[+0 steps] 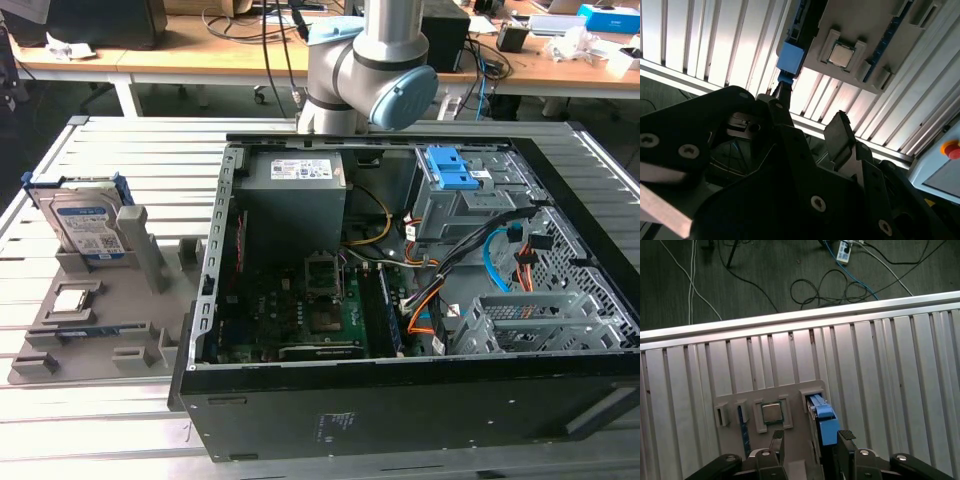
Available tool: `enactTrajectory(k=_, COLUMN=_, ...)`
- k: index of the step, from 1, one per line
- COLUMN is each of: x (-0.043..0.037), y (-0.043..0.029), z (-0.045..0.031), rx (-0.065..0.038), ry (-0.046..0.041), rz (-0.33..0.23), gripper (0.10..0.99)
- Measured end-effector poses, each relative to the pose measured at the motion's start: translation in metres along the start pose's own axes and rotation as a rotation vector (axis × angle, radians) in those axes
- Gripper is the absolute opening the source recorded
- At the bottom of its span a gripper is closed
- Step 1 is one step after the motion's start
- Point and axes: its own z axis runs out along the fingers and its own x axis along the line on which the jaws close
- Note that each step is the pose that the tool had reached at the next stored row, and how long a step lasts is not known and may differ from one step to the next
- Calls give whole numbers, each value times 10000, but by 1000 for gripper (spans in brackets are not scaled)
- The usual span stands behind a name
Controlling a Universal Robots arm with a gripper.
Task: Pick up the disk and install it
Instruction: 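Pick up the disk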
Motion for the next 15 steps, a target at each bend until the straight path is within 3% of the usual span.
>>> enactTrajectory(k=15, x=-8, y=-3, z=45, rx=-2, ry=1, rz=0, gripper=541)
